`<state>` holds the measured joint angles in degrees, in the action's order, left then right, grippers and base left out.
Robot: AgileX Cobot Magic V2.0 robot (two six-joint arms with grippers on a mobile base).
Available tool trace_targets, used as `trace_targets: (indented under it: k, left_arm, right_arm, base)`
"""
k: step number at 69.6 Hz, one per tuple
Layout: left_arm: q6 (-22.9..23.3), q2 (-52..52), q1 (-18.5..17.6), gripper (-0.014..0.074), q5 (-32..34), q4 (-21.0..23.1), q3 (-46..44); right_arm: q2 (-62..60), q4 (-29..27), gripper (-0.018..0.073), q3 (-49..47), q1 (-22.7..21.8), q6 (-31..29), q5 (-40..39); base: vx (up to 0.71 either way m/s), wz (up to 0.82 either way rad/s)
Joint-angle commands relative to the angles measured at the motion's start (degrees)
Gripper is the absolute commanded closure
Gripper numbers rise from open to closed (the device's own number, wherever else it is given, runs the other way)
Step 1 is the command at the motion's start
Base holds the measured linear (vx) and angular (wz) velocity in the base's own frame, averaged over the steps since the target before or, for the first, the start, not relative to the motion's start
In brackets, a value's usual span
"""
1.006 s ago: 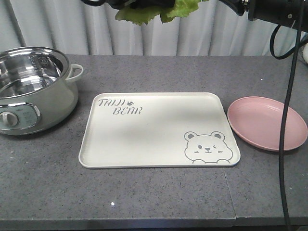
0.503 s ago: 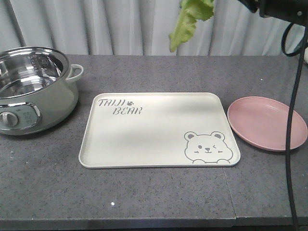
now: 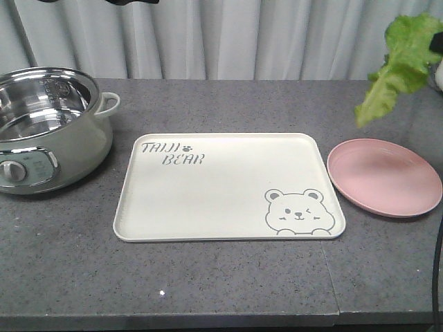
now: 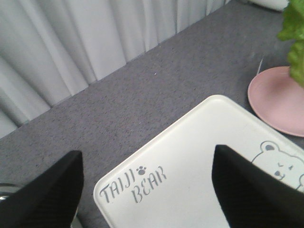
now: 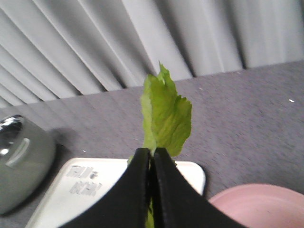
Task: Transfer vegetables to tray and serve
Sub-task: 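Carry the lettuce with the right gripper over the pink plate and lower, then open the right gripper to release the lettuce and withdraw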
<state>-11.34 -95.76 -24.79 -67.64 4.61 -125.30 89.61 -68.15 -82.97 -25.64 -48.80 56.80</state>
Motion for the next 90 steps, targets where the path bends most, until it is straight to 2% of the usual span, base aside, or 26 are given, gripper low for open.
trace_targets:
  k: [1,8,20,34,50,66,72,77,90]
  left_arm:
    - [0.72,2.42,0.0,0.0096,1.93,-1.43,-1.57]
    - [0.72,2.42,0.0,0.0121,0.62,-1.93,-1.57]
    - [0.55,2.42,0.0,0.0163,-2.0,-2.36,-1.57]
    - [0.67,1.86,0.0,0.0244,-3.95,-7.3,-1.52]
    - [0.67,1.86,0.0,0.0303,-3.95,-7.7,-1.52]
    - [0.67,1.86,0.0,0.0325,-3.95,-7.75,-1.52]
    - [0.67,1.86,0.0,0.0325,-3.9,-7.75,-1.52]
    - [0.67,1.86,0.0,0.0325,-3.84,-7.75,-1.52]
    - [0.67,1.86,0.0,0.0325,-3.79,-7.75,-1.52]
  right_arm:
    - [-2.13,3.42,0.0565,-1.93,-1.26,2.4,0.99]
    - [-1.74,8.11,0.0565,-1.73,-1.18,2.95,1.19]
    - [2.49,9.23,0.0565,-1.73,-1.18,2.9,2.74]
    - [9.1,10.47,0.0565,-1.73,1.91,2.17,4.23]
    - [13.7,14.29,0.0565,-1.73,3.99,2.72,1.74]
    - [14.47,24.81,0.0548,-1.73,3.99,5.5,1.44]
    - [14.47,27.45,0.0509,-1.73,3.99,5.59,0.8]
    - [14.47,27.41,0.0445,-1.73,3.99,5.52,0.1]
    - [14.47,27.65,0.0195,-1.73,3.99,5.75,-2.05]
  base:
    - [0.0,0.0]
    - [0.0,0.0]
    - [0.0,0.0]
    - [0.0,0.0]
    - [0.0,0.0]
    - [0.0,0.0]
    - [0.0,0.0]
    - [0.0,0.0]
    - [0.0,0.0]
